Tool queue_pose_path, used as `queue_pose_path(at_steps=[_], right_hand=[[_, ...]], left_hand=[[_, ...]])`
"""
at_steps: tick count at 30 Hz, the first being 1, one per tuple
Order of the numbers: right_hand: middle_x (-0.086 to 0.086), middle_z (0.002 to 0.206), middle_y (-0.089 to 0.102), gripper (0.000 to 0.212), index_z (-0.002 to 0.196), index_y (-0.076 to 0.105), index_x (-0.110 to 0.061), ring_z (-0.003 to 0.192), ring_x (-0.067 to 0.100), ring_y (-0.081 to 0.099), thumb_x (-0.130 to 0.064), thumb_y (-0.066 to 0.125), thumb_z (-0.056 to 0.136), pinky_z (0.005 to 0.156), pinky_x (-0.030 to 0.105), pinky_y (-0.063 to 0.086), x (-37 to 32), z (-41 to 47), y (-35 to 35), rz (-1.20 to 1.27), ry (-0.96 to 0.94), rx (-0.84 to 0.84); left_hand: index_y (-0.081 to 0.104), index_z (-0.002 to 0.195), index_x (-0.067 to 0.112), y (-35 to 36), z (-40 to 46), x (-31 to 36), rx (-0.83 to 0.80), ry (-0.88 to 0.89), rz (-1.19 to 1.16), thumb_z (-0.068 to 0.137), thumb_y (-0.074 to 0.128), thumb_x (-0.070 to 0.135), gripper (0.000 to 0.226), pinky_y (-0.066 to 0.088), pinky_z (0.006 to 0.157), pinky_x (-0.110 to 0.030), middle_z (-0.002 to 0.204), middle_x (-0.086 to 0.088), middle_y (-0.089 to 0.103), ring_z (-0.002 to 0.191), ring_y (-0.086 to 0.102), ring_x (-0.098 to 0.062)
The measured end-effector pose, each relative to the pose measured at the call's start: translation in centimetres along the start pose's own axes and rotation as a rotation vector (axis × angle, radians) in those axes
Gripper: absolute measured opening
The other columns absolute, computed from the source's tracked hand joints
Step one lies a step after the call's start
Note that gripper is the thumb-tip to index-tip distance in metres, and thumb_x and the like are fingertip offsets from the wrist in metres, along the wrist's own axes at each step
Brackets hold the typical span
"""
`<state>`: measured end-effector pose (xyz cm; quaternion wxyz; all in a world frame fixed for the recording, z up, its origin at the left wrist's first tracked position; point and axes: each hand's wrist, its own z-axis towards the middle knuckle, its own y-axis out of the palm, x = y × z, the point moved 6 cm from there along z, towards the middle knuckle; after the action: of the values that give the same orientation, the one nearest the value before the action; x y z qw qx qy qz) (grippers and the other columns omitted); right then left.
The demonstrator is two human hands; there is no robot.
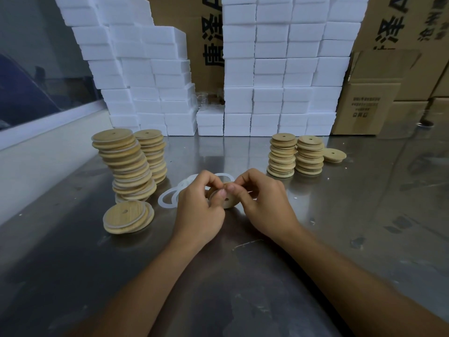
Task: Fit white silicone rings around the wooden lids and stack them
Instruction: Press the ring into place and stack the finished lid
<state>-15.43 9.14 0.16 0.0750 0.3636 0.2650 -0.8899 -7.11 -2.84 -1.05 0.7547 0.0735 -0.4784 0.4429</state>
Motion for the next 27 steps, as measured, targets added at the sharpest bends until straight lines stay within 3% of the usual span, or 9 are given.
queue_pose_path(at_steps=[7, 17, 20, 22, 24, 27], right_hand=[[-0.007, 0.076, 0.068, 0.014, 0.084, 0.063, -0.017, 0.072, 0.007, 0.064, -0.028, 0.069, 0.091, 0.066, 0.028, 0.054, 1.0, 0.2, 0.2, 0.030, 0.085, -0.009], [-0.011, 0.067, 0.061, 0.020, 0.081, 0.061, -0.014, 0.067, 0.005, 0.059, -0.029, 0.066, 0.093, 0.060, 0.019, 0.046, 0.6, 0.1, 0.0, -0.018, 0.059, -0.005], [-0.012, 0.067, 0.062, 0.018, 0.080, 0.061, -0.018, 0.066, 0.004, 0.059, -0.030, 0.068, 0.091, 0.059, 0.015, 0.045, 0.5, 0.1, 0.0, 0.004, 0.057, 0.009], [-0.011, 0.068, 0.064, 0.016, 0.078, 0.061, -0.022, 0.066, 0.005, 0.062, -0.029, 0.070, 0.089, 0.061, 0.022, 0.052, 0.6, 0.1, 0.0, 0.027, 0.072, 0.012], [-0.009, 0.071, 0.067, 0.016, 0.077, 0.061, -0.026, 0.066, 0.008, 0.065, -0.028, 0.072, 0.088, 0.065, 0.032, 0.057, 1.0, 0.2, 0.0, 0.042, 0.111, 0.005], [-0.005, 0.073, 0.070, 0.017, 0.075, 0.061, -0.028, 0.066, 0.012, 0.067, -0.025, 0.074, 0.087, 0.066, 0.037, 0.059, 1.6, 0.2, 0.1, 0.045, 0.158, -0.023]], left_hand=[[0.051, 0.078, 0.037, 0.0, 0.2, -0.5, -0.007, -0.041, -0.050, 0.089, 0.064, 0.010, 0.032, 0.058, 0.071, -0.051, 0.089, 0.005, 0.063, 0.092, 0.067, -0.022], [0.051, 0.083, 0.034, 0.0, -0.2, 0.6, -0.014, 0.092, 0.006, 0.089, 0.061, 0.013, 0.024, 0.059, 0.062, -0.046, 0.089, 0.015, 0.059, 0.090, 0.061, -0.009], [0.053, 0.082, 0.034, 0.0, 0.0, 0.2, -0.016, 0.035, -0.041, 0.090, 0.060, 0.008, 0.028, 0.058, 0.064, -0.050, 0.087, 0.011, 0.060, 0.088, 0.064, -0.015], [0.053, 0.079, 0.033, -0.1, 0.1, -0.2, 0.000, -0.037, -0.106, 0.091, 0.059, 0.003, 0.032, 0.059, 0.062, -0.052, 0.087, 0.005, 0.062, 0.087, 0.067, -0.023], [0.053, 0.078, 0.029, -0.3, 0.3, -0.7, 0.024, -0.117, -0.185, 0.092, 0.056, 0.000, 0.032, 0.060, 0.060, -0.046, 0.093, -0.002, 0.062, 0.089, 0.068, -0.027], [0.051, 0.082, 0.022, -0.5, 0.4, -1.3, 0.055, -0.207, -0.256, 0.095, 0.052, -0.002, 0.027, 0.058, 0.052, -0.029, 0.104, -0.009, 0.059, 0.092, 0.068, -0.029]])
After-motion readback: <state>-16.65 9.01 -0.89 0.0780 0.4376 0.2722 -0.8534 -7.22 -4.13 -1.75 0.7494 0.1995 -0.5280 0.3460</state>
